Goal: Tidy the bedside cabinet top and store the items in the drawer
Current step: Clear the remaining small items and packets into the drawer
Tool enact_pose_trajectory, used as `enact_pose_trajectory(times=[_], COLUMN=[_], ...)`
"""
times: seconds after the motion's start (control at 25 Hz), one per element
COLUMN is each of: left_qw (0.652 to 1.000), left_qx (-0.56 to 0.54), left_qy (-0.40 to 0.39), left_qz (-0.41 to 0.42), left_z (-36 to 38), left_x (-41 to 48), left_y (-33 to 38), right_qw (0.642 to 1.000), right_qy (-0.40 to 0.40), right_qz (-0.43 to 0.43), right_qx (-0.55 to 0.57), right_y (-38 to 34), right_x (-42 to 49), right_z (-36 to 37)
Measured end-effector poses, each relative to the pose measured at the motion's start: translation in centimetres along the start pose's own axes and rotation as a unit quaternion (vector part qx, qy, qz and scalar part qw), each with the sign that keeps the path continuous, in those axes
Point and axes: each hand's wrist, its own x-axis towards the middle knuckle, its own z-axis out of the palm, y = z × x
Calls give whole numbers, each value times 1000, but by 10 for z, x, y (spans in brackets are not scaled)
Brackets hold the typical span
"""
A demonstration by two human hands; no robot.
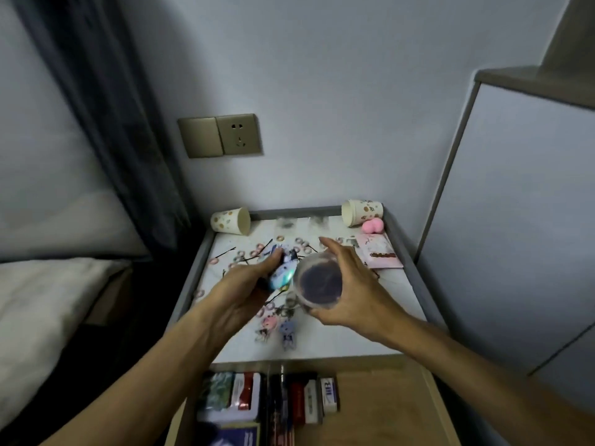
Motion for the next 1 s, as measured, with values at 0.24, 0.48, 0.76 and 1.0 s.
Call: enact_pose_trajectory(times=[0.24, 0.48, 0.76, 1.0], left_qw=[994, 988, 974, 933], left_qx=[16, -64, 122, 284], left_qy=[3, 69, 153, 211], left_qz=[-110, -123, -112, -58], left_z=[-56, -97, -134, -169], left_x=[-118, -146, -134, -127], left_y=[-28, -33, -33, -32], right_qw=[996, 958, 875, 863], right_qy=[-82, -168, -158, -192], right_qz=[-7, 86, 315, 380], right_qx=[43, 216, 333, 271], right_y=[-61, -82, -60, -45], right_x=[-48, -69, -75, -88], right_z=[59, 108, 145, 187])
